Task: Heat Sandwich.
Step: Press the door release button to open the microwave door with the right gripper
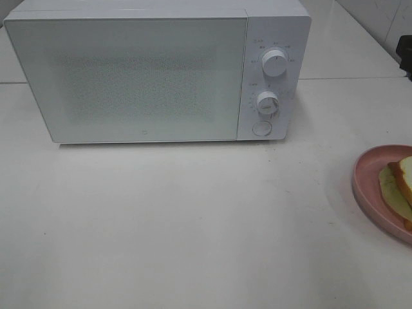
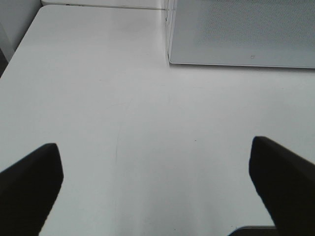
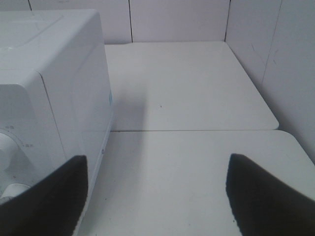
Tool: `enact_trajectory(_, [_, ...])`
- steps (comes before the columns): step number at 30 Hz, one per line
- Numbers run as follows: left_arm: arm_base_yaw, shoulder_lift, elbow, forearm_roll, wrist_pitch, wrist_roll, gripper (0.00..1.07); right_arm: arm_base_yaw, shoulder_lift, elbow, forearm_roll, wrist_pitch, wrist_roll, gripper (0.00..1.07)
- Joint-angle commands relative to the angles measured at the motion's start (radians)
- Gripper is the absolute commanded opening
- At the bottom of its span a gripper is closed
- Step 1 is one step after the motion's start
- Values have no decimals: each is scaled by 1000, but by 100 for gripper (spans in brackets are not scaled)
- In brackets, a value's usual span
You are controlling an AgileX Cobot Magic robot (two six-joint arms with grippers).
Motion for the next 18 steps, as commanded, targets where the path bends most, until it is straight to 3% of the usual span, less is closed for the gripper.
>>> enact_trajectory(1, [-2,-23,2,0,-12,-9,98,-4,26,43,3,-166,-10,75])
enact_trajectory(7, [-2,-23,2,0,-12,-9,98,45,74,90,118,-282,-96,75])
enact_trajectory(11, [-2,-23,2,0,-12,-9,98,183,147,139,283,-451,-249,75])
enact_trajectory(18, [-2,-23,2,0,-12,-9,98,347,250,143,435,-557,-327,75])
